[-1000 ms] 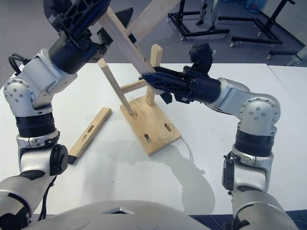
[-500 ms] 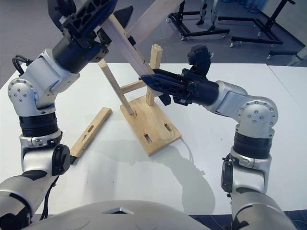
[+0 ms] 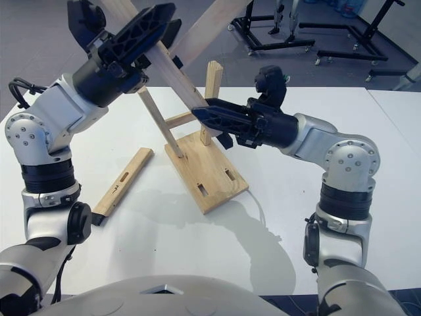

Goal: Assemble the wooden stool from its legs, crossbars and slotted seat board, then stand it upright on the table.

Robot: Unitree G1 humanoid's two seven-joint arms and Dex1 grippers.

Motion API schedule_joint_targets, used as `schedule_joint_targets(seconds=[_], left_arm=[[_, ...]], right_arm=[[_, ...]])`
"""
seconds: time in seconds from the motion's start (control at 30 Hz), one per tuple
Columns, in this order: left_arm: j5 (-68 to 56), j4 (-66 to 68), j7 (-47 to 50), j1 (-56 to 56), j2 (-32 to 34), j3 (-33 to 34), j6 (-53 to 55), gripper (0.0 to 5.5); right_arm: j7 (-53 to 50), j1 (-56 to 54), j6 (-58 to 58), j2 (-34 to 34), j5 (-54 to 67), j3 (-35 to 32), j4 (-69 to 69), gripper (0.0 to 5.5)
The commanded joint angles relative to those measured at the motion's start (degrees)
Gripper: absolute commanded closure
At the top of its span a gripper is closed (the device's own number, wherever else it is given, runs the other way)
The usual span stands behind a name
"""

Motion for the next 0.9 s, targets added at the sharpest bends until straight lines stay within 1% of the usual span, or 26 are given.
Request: schedule_joint_targets(seconds=[0.03,0.2,0.43,0.47,0.53,0.6,0.67,0.77,0.83,0.9], left_arm=[[0.92,-0.21,0.13,1.14,0.1,-0.67,1.01,3.28],[1.93,0.67,1.02,0.73,-0.26,0.05,0.02,3.31],[2.09,2.15,2.16,-0.45,-0.51,1.13,-0.49,3.32],[2.1,2.27,2.34,-0.39,-0.49,1.16,-0.43,3.32],[2.2,2.36,2.7,-0.25,-0.52,1.23,-0.34,3.42],[2.48,2.57,2.96,-0.24,-0.61,1.37,-0.25,3.42],[2.7,2.63,3.09,-0.21,-0.61,1.47,-0.25,3.42],[3.09,2.44,2.93,-0.14,-0.5,1.5,-0.18,3.42],[3.4,2.48,2.63,-0.1,-0.05,1.7,0.04,3.42],[4.36,2.07,2.04,0.26,0.56,1.71,0.33,3.42]], right_arm=[[-0.44,-0.88,-1.46,-0.32,0.69,-0.99,0.39,3.44],[-0.44,-0.21,-1.75,-0.21,0.45,-0.98,0.13,3.44],[-0.51,0.91,-2.43,0.75,-0.82,0.68,-0.93,3.44],[-0.3,1.18,-2.72,0.65,-1.17,0.97,-1.05,3.06],[0.28,1.94,-3.63,0.36,-2.19,1.43,-1.59,2.75],[0.81,2.72,-4.56,0.14,-3.29,1.85,-1.82,2.41],[1.19,3.43,-5.35,0.06,-4.14,2.15,-1.97,1.94],[1.7,4.36,-6.01,-0.24,-5.28,2.38,-1.7,1.47],[2.17,4.96,-5.9,-1.71,-5.07,1.05,-1.12,1.11],[2.37,5.23,-5.48,-3.82,-3.79,-1.7,-0.16,0.81]])
